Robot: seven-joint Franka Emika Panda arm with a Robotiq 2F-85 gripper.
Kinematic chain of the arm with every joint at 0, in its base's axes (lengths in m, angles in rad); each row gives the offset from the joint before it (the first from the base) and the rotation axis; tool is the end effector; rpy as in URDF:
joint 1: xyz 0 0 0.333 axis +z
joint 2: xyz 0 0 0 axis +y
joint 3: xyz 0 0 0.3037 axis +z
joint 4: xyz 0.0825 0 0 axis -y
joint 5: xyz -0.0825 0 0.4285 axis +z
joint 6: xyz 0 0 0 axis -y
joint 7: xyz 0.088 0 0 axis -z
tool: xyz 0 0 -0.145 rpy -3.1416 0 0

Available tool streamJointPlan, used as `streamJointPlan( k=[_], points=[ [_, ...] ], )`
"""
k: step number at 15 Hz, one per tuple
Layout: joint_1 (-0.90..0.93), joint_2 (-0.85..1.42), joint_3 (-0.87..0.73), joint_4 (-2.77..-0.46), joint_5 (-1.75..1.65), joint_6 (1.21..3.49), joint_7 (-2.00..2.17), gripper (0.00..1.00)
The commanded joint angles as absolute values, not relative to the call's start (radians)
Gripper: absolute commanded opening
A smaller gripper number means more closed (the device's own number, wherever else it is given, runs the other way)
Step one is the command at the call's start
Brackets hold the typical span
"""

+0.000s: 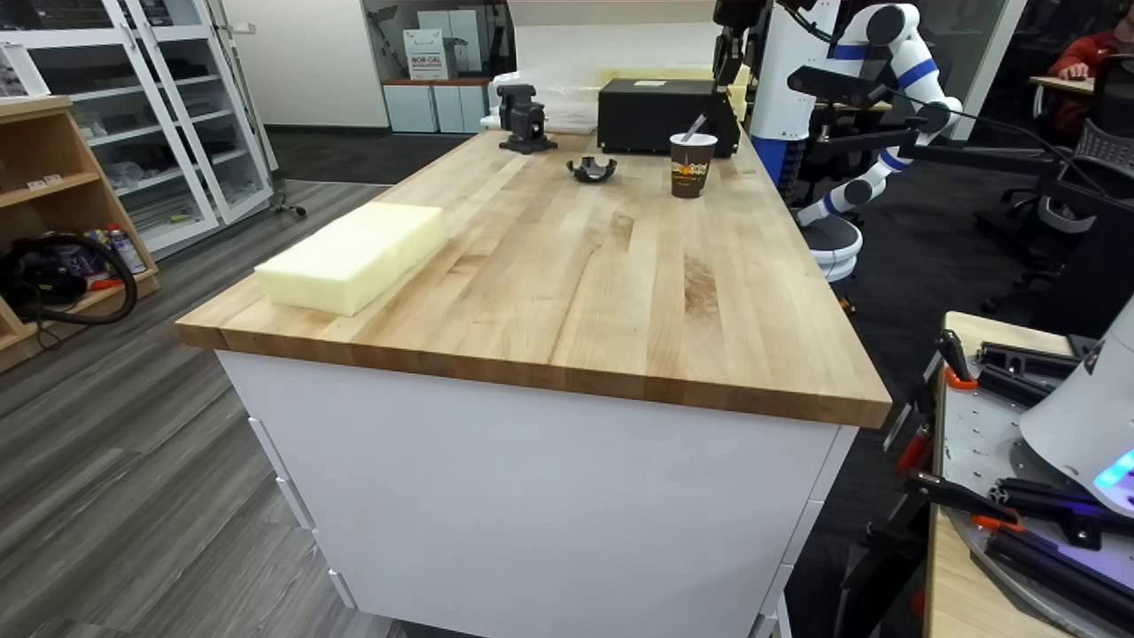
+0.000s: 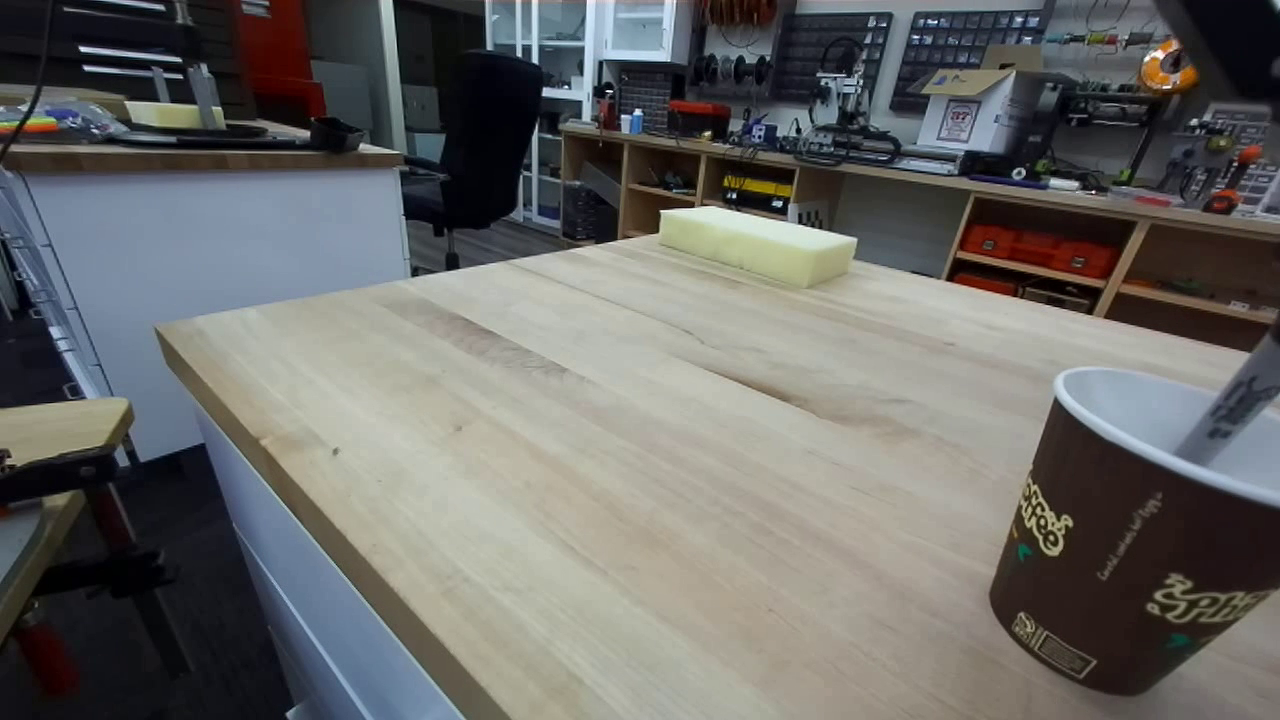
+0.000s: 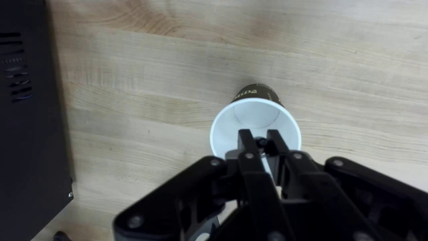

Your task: Remove the marker from the cup,move the cup to the left and put the marker in the cup

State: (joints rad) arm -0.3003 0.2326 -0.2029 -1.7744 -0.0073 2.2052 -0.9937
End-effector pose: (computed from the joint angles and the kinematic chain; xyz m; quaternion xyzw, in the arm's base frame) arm 0.6054 -0.3271 0.3815 0.9631 0.2481 0.0565 0.0879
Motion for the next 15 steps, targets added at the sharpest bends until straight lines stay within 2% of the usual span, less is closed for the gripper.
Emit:
streamJointPlan(
  k=[1,10,15],
  points=[
    [-0.283,0.183,-0.199,-1.783,-0.066,2.166,-0.953,0.03],
    [-0.225,0.083,-0.182,-1.797,-0.203,2.135,-0.899,0.03],
    [-0.184,0.004,-0.138,-1.849,-0.155,2.195,-0.951,0.03]
  ],
)
